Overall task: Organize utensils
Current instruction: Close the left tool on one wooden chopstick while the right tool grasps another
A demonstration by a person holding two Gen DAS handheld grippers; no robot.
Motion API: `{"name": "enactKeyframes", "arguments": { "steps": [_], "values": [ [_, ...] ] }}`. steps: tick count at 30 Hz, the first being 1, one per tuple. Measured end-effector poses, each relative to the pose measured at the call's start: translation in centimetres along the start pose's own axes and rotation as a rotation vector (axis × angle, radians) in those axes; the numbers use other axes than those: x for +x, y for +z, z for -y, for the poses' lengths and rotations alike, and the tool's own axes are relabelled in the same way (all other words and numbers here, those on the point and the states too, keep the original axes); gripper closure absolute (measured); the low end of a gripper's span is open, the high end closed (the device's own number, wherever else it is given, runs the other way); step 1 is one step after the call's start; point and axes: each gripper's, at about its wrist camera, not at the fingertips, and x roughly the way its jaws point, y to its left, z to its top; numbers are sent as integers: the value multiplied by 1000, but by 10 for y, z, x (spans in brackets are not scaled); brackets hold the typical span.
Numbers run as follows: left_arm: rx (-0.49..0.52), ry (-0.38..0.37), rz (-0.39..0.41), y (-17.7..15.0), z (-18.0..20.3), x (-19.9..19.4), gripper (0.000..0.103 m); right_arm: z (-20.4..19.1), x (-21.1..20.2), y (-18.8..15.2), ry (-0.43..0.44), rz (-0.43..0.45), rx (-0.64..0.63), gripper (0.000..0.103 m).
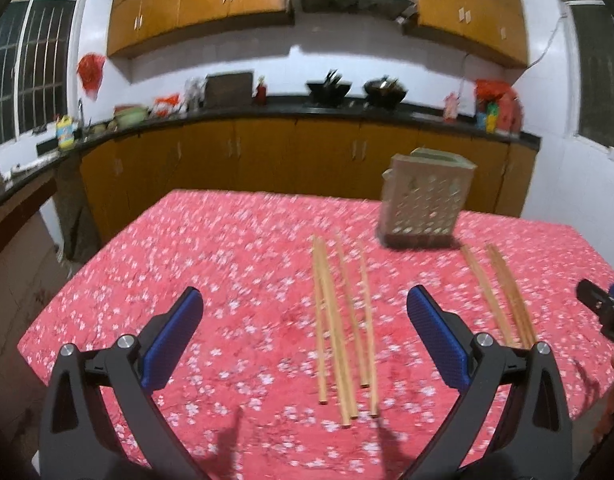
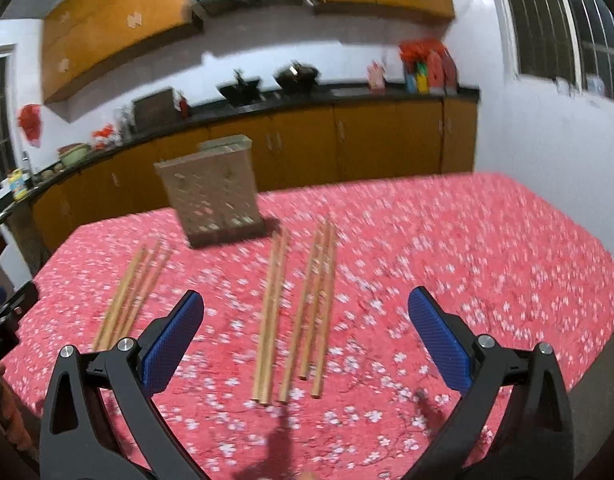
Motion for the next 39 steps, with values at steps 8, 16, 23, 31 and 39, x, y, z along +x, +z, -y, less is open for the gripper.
{"name": "enactKeyframes", "arguments": {
  "steps": [8, 16, 23, 31, 39],
  "values": [
    [-58, 28, -143, -2, -24, 41, 4, 21, 64, -1, -29, -215, 39, 51],
    [-47, -20, -250, -16, -25, 68, 4, 17, 105, -14, -18, -342, 16, 79],
    [-17, -63, -322, -22, -18, 87, 39, 25, 110, -16, -33, -345, 19, 95],
    [6, -137, -386, -28, -8, 101, 68, 28, 107, -16, -43, -328, 14, 95],
    [38, -130, -409, -30, -9, 112, 85, 25, 114, -16, -48, -329, 12, 95]
  ]
}}
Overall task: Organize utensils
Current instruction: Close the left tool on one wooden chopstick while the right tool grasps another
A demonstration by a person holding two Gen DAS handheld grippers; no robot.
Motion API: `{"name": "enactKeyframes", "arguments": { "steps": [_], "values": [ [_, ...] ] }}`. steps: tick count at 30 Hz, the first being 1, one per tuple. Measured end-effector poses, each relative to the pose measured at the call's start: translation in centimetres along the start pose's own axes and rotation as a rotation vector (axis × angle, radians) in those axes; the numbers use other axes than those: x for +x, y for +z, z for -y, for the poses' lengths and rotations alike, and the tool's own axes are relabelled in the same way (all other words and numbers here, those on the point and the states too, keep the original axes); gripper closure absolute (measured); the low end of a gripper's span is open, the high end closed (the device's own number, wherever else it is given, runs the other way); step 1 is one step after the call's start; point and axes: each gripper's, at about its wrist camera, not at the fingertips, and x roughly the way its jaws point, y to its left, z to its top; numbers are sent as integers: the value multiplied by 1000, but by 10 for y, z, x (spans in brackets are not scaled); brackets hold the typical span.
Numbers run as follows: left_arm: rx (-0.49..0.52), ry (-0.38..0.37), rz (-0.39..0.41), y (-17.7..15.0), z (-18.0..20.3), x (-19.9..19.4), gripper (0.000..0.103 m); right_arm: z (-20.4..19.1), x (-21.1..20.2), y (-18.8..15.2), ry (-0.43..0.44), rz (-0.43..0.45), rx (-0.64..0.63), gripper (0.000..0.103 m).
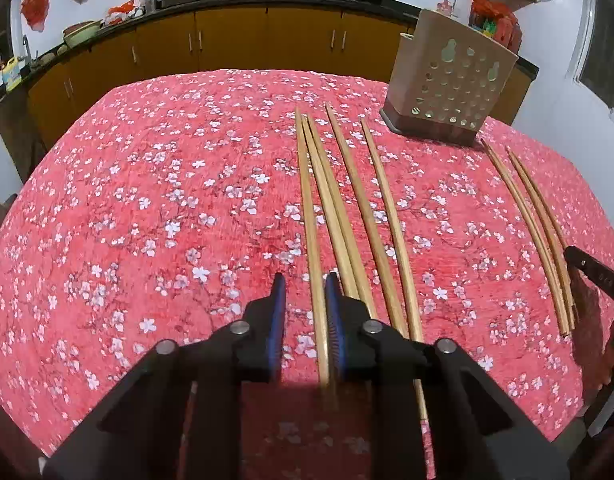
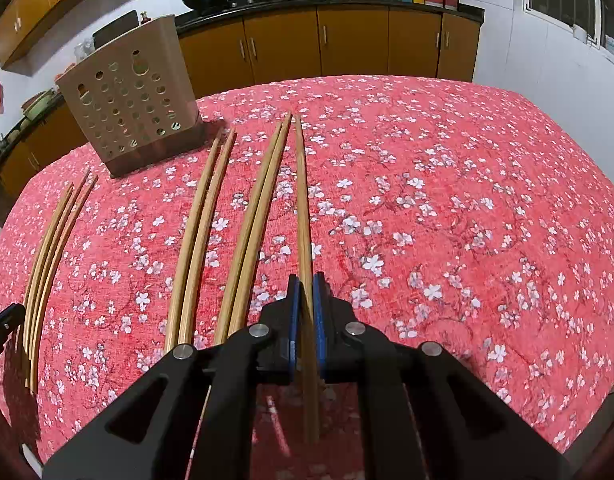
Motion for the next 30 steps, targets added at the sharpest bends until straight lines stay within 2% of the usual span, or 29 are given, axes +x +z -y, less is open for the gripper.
{"name": "enactKeyframes", "arguments": {
  "steps": [5, 11, 16, 24, 30],
  "values": [
    [35, 16, -6, 10, -3, 10, 94, -2, 3, 3, 0, -8, -19, 95],
    [11, 43, -12, 38, -15, 32, 95, 1, 19, 24, 3, -16, -16, 95],
    [-2, 49, 3, 52, -23, 43, 95, 6, 35, 43, -11, 17, -12, 95],
    [-32, -15, 28, 48, -27, 35, 94, 8, 34, 42, 12, 17, -5, 95],
    [-23, -22, 28, 39, -27, 25, 94, 9, 30, 36, 18, 17, -5, 95]
  ]
}}
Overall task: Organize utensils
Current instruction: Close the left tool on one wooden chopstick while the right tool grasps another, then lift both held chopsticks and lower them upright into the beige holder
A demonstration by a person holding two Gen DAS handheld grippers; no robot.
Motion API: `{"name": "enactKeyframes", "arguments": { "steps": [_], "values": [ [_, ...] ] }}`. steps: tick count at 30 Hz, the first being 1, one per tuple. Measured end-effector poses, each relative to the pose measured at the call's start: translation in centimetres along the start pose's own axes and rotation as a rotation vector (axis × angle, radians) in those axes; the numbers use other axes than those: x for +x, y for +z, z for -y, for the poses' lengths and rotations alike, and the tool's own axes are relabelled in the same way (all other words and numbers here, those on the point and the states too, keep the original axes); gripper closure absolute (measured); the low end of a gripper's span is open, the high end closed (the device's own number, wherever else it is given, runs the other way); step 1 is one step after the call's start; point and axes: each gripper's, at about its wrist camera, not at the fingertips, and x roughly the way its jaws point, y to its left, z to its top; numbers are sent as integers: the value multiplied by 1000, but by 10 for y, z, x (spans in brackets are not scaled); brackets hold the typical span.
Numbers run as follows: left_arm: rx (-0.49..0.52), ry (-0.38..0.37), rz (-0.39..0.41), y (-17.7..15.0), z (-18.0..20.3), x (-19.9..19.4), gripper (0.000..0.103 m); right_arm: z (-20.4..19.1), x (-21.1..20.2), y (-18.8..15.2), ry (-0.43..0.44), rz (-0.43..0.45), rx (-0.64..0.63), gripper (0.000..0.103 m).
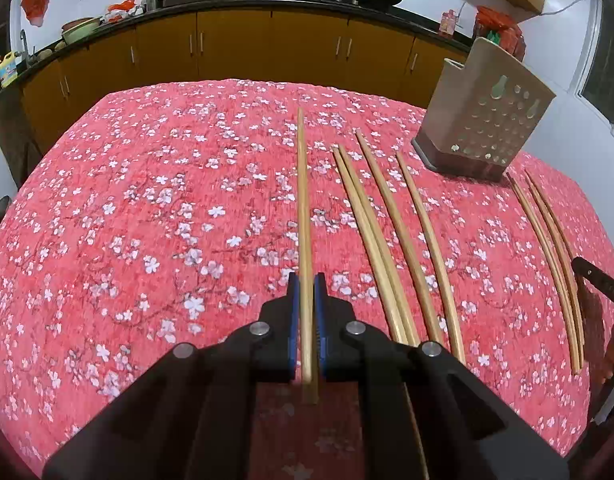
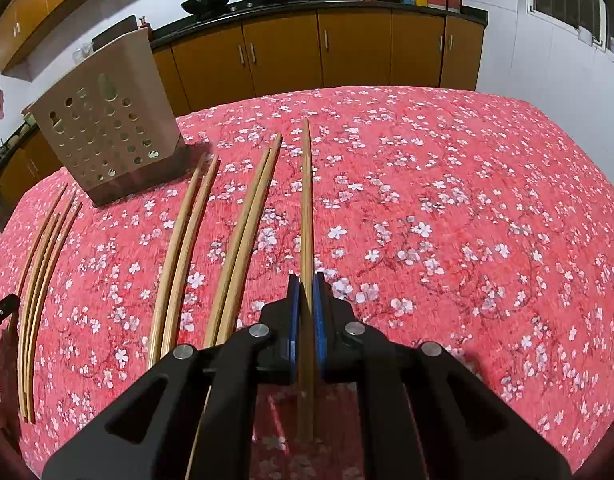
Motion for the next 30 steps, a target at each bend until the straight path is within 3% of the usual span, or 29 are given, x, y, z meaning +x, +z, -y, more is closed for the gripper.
{"name": "enactKeyframes", "arguments": {
  "steps": [14, 30],
  "values": [
    [18, 27, -2, -4, 4, -11, 95, -1, -17, -2, 16, 20, -1, 95],
    [33, 36, 257, 45, 9, -100, 95, -2, -98, 34, 52, 271, -4, 95]
  ]
}}
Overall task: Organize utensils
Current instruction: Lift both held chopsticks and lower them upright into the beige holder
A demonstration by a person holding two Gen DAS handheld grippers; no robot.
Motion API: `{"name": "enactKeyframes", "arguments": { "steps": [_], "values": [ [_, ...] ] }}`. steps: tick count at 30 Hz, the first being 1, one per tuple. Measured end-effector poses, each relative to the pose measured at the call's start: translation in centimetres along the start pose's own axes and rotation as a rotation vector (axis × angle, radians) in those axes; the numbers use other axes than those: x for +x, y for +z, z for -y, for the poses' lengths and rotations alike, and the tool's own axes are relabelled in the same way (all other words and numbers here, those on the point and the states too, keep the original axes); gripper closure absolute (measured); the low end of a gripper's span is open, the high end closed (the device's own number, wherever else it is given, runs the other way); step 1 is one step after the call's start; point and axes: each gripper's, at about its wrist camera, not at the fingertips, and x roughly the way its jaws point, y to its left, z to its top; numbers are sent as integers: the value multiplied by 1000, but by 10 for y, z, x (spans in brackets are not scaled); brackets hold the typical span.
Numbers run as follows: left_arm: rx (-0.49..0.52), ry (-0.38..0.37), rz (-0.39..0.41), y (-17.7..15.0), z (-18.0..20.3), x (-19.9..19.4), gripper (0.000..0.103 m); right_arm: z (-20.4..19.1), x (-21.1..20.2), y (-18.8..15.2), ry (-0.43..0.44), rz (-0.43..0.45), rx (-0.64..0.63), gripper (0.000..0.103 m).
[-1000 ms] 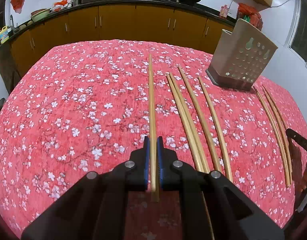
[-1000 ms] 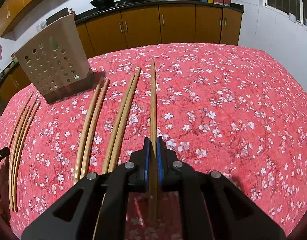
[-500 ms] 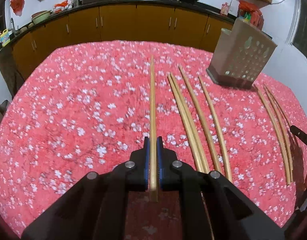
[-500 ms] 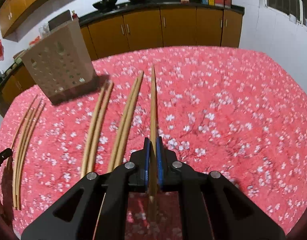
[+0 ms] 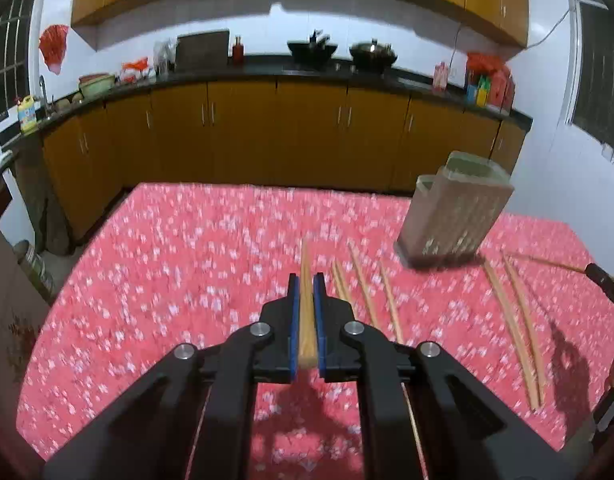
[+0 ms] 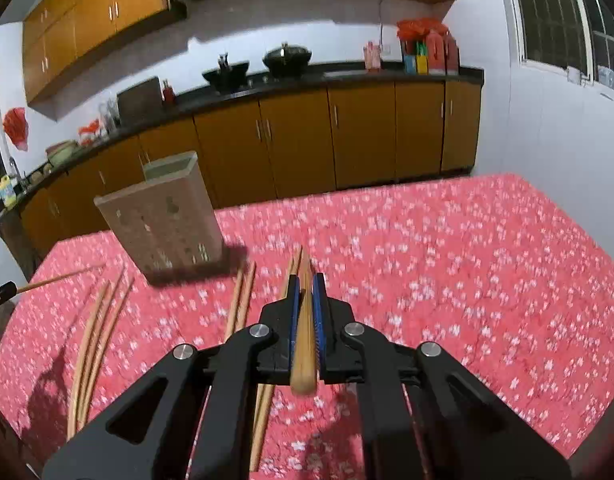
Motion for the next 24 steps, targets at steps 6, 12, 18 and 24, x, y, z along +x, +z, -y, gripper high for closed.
{"name": "enactKeyframes", "arguments": {
  "steps": [6, 12, 18, 24],
  "values": [
    [-1, -6, 94, 21, 4, -26, 95, -2, -15, 18, 8, 81, -1, 95],
    [-9, 2, 132, 33, 4, -33, 95, -4, -20, 28, 12, 113, -3, 95],
    [-17, 16, 175, 49, 2, -39, 95, -10, -23, 38, 8, 142, -17, 96],
    [-38, -1, 281, 87, 5, -62, 95, -19, -38, 77, 45, 238, -12, 96]
  ]
}}
